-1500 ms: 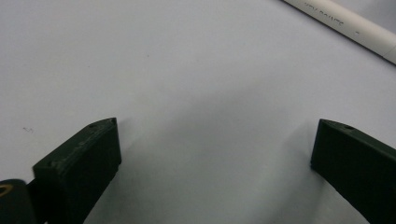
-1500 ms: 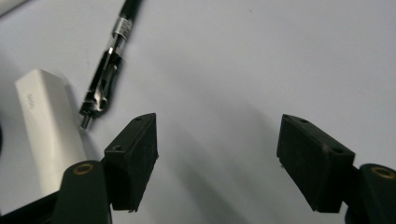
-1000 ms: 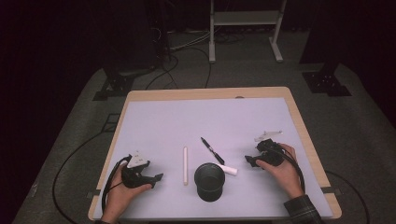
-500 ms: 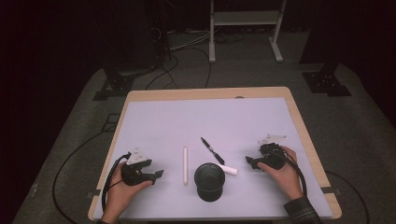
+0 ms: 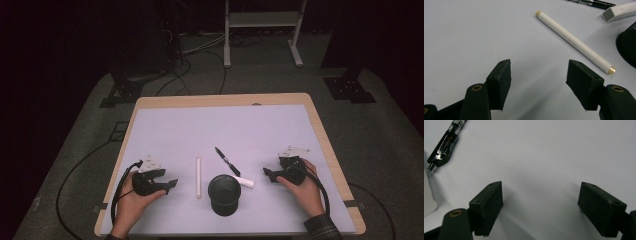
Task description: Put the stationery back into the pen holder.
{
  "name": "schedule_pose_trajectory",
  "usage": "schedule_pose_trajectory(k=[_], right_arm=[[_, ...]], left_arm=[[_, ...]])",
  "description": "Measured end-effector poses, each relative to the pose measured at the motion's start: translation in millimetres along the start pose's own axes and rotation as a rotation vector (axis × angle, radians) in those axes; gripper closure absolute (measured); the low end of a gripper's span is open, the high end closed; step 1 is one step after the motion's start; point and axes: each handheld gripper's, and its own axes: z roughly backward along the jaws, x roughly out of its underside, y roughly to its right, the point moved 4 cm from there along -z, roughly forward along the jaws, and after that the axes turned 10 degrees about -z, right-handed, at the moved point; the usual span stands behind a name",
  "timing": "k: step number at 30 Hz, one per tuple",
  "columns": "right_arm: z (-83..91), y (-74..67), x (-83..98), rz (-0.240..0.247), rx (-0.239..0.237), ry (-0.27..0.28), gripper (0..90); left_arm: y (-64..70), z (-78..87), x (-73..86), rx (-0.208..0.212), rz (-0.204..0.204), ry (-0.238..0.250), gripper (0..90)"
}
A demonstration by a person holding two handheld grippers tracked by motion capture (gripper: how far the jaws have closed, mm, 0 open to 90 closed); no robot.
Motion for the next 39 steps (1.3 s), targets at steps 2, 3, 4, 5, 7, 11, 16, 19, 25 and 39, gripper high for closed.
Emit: schedule_pose_trajectory(k=[2, 3, 4, 5, 7, 11, 16, 19, 25, 39], right_arm=[[0.0, 0.1, 0.0, -0.001, -0.002, 0.000, 18.7], [-0.1, 0.1, 0.0, -0.001, -0.001, 0.000, 18.8], [-0.1, 0.1, 0.0, -0.001, -0.001, 0.000, 18.8], [-0.1, 0.1, 0.0, -0.001, -0.001, 0.000, 18.8], [0.0, 0.1, 0.0, -0.001, -0.002, 0.000, 18.8], [-0.1, 0.2, 0.0, -0.001, -0.002, 0.000, 18.8], [-0.1, 0.5, -0.1, 0.000, -0.003, 0.000, 18.8], [-0.1, 0.5, -0.1, 0.000, -0.003, 0.000, 18.8], [-0.1, 0.5, -0.1, 0.000, -0.002, 0.000, 18.8], [-0.2, 0.5, -0.1, -0.001, -0.003, 0.000, 18.7]], left_arm=[[0.5, -0.3, -2.3, 0.004, 0.007, -0.001, 37.1], [0.9, -0.4, -3.8, 0.003, 0.012, 0.000, 37.2], [1.0, -0.6, -4.6, 0.002, 0.012, 0.002, 37.2], [1.3, -0.9, -6.0, 0.002, 0.015, 0.003, 37.4], [1.7, -1.5, -8.4, 0.003, 0.018, 0.006, 37.3], [3.1, -3.1, -13.6, 0.005, 0.023, 0.008, 37.5], [4.8, -6.6, -20.2, 0.012, 0.021, 0.007, 37.8], [5.7, -8.0, -23.4, 0.011, 0.022, 0.006, 38.5], [6.2, -10.3, -29.8, 0.010, 0.022, 0.006, 41.4], [7.6, -19.2, -39.5, 0.010, 0.024, -0.005, 42.6]])
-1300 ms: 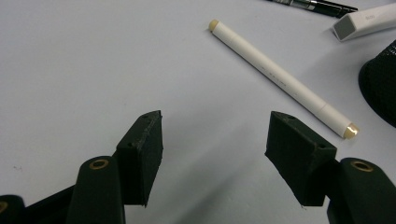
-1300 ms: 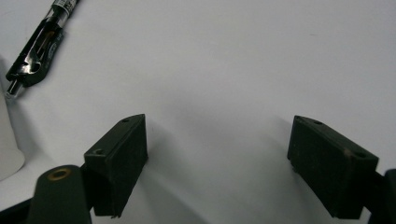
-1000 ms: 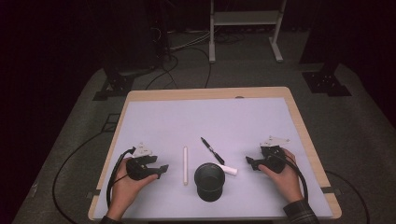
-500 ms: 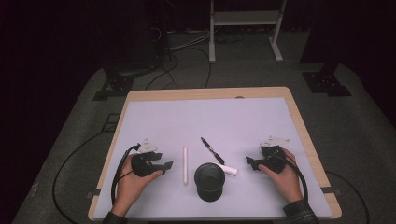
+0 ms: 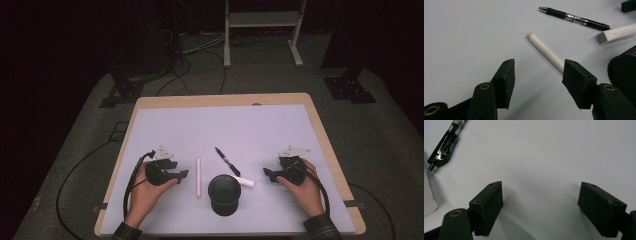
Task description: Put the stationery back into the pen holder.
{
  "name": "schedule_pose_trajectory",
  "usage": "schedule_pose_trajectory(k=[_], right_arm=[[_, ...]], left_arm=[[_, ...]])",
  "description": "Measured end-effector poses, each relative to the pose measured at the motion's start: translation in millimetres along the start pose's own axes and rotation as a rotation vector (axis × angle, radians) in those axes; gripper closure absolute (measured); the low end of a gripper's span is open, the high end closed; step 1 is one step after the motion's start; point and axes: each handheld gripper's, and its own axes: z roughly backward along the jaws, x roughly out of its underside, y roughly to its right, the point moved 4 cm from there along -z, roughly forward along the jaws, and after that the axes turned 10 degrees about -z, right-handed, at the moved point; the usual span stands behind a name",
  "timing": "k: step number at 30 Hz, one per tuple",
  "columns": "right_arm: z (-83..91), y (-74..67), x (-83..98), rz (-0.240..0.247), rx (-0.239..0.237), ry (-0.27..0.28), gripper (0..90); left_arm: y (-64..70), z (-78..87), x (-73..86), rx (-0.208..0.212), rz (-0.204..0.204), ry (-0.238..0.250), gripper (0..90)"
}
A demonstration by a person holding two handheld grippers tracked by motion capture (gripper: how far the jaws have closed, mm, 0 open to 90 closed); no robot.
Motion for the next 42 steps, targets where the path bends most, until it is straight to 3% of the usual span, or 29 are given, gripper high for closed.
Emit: schedule_pose_trajectory(k=[13, 31, 35, 42], right_arm=[[0.0, 0.0, 0.0, -0.001, 0.000, 0.000, 18.8], [0.0, 0.1, 0.0, 0.000, 0.000, 0.000, 18.8], [0.0, -0.1, 0.0, -0.001, -0.001, 0.000, 18.8], [0.0, 0.1, 0.0, 0.000, 0.000, 0.000, 18.8]], left_arm=[[3.6, -13.3, -14.8, 0.013, 0.004, -0.004, 42.5], [1.2, -35.6, -26.5, 0.015, -0.006, -0.045, 43.4], [1.4, -41.0, -29.7, 0.015, 0.008, -0.048, 44.4], [1.8, -51.3, -31.9, 0.016, 0.013, -0.090, 46.7]])
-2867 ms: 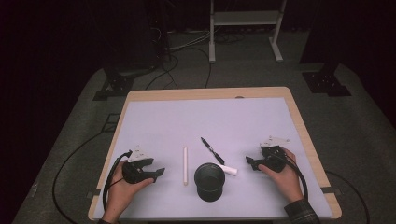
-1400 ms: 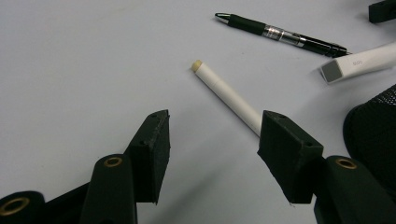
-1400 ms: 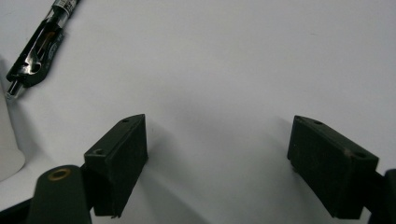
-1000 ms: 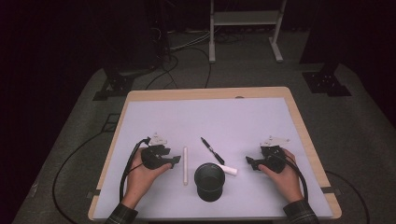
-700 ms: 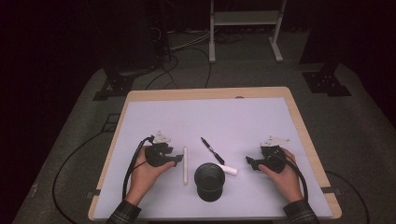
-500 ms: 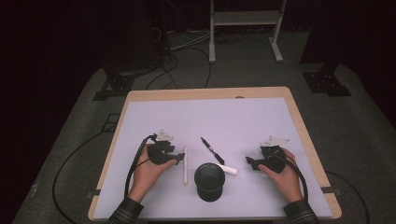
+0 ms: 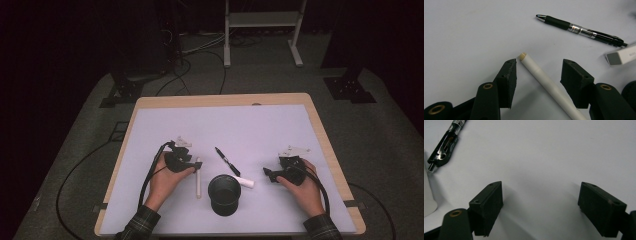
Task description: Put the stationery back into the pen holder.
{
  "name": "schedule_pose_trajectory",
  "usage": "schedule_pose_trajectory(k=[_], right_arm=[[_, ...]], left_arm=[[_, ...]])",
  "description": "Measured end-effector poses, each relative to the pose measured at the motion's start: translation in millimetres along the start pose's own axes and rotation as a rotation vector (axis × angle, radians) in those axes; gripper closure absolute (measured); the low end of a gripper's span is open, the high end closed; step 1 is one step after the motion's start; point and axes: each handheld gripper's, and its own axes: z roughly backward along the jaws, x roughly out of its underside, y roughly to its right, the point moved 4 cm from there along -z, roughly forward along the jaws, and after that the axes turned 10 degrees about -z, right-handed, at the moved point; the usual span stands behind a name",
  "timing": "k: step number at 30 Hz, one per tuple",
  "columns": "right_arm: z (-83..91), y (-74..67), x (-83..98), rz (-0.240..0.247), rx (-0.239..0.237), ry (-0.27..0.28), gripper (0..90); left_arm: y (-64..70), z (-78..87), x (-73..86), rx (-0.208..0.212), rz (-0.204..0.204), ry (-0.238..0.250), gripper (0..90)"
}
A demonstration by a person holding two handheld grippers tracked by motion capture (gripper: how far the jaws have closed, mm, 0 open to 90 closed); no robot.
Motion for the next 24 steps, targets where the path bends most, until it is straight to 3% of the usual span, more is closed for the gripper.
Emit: schedule_pose_trajectory(k=[13, 24], right_arm=[[0.0, 0.0, 0.0, 0.000, 0.000, 0.000, 18.8], [0.0, 0.0, 0.0, 0.000, 0.000, 0.000, 18.7]], left_arm=[[1.0, -17.4, -4.2, -0.008, -0.001, -0.084, 52.5], [-0.8, -25.6, -2.4, -0.003, 0.003, -0.116, 59.1]])
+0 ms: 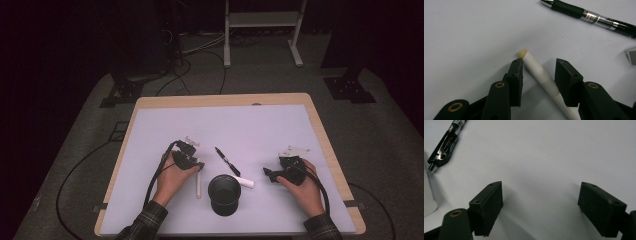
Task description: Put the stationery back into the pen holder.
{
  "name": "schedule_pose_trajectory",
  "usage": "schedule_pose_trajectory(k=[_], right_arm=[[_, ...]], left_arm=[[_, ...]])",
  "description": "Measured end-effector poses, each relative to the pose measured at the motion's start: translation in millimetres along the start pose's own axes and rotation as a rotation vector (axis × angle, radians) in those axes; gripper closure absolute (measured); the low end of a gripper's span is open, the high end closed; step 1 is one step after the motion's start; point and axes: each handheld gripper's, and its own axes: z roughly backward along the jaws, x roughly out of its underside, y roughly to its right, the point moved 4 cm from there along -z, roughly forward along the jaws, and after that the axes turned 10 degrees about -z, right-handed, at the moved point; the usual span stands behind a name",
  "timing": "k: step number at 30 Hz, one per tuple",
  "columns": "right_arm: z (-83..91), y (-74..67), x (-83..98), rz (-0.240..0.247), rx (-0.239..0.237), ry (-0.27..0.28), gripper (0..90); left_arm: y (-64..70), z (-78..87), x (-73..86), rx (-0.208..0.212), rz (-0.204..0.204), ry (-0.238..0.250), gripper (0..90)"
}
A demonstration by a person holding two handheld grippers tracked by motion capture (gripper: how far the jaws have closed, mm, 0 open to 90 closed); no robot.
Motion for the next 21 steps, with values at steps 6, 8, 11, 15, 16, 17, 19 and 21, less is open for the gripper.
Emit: schedule_pose_trajectory(k=[6, 8, 11, 15, 16, 17, 19, 21], right_arm=[[0.0, 0.0, 0.0, 0.000, 0.000, 0.000, 18.7], [0.0, 0.0, 0.0, 0.000, 0.000, 0.000, 18.8], [0.0, 0.0, 0.0, 0.000, 0.000, 0.000, 18.8], [0.0, 0.1, 0.0, 0.000, 0.000, 0.000, 18.8], [0.0, 0.0, 0.0, 0.000, 0.000, 0.000, 18.8], [0.0, 0.0, 0.0, 0.000, 0.000, 0.000, 18.8], [0.0, 0.0, 0.0, 0.000, 0.000, 0.000, 18.8], [0.0, 0.0, 0.0, 0.000, 0.000, 0.000, 18.8]], left_arm=[[-2.5, -0.4, -0.6, 0.000, -0.001, -0.007, 64.5], [-4.0, -0.4, -1.2, 0.007, 0.000, -0.016, 65.4], [-5.7, -0.8, -3.2, 0.014, 0.002, -0.033, 67.5], [-6.8, -1.2, -5.7, 0.011, -0.018, -0.066, 69.7], [-6.3, -1.3, -6.1, 0.003, -0.025, -0.072, 70.3], [-6.3, -1.3, -6.1, 0.003, -0.025, -0.072, 71.0], [-6.2, -1.4, -6.2, -0.008, -0.034, -0.081, 73.2], [-7.6, -1.6, -6.7, -0.002, -0.030, -0.084, 74.7]])
